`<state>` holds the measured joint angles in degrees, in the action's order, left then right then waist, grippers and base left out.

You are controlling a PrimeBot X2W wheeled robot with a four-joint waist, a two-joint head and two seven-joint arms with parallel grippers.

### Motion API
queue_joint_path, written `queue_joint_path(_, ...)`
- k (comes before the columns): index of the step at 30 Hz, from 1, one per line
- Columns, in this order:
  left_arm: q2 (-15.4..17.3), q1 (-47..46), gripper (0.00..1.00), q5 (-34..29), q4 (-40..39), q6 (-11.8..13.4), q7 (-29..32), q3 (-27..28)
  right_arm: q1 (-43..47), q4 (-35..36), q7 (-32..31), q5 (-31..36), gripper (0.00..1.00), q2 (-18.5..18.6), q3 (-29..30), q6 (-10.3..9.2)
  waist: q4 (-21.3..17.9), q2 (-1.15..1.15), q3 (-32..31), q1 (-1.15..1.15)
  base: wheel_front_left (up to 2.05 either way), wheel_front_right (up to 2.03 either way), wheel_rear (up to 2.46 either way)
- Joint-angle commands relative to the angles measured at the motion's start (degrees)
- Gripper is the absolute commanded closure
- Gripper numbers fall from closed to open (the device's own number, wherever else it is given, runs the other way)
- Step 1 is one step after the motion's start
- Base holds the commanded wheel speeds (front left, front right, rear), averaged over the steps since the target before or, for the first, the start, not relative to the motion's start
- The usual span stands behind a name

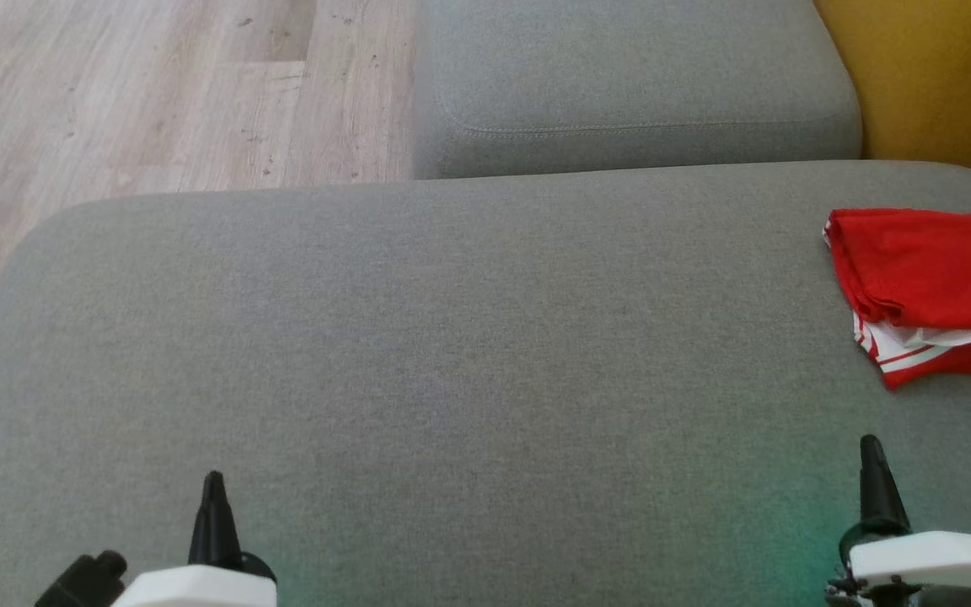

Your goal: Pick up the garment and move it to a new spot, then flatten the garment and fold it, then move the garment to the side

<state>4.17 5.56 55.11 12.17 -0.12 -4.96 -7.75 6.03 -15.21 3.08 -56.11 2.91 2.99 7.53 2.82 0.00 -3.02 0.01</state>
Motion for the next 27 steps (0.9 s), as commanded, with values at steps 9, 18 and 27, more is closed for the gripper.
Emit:
queue_joint_path(9, 0.60, -4.39, 1.00, 6.76, -1.06, -1.54, 1.57, 3.10, -5.05, 1.63, -1.69, -6.30, 1.00, 0.38, 0.30, -0.03, -0.44, 0.00, 0.50, -0.01, 0.00, 0.00, 0.00)
queue_joint_path(18, 0.59, -5.76, 1.00, 12.98, -0.52, -2.66, 3.07, 4.75, -6.43, 1.55, -3.19, -12.02, 1.00, 0.32, 0.90, -0.03, -0.90, 0.00, 1.02, -0.01, 0.00, 0.00, 0.00)
queue_joint_path(27, 0.57, -7.13, 1.00, 19.18, 0.02, -3.78, 4.59, 6.42, -7.80, 1.46, -4.68, -17.74, 1.00, 0.26, 1.50, -0.03, -1.35, 0.00, 1.54, -0.01, 0.00, 0.00, 0.00)
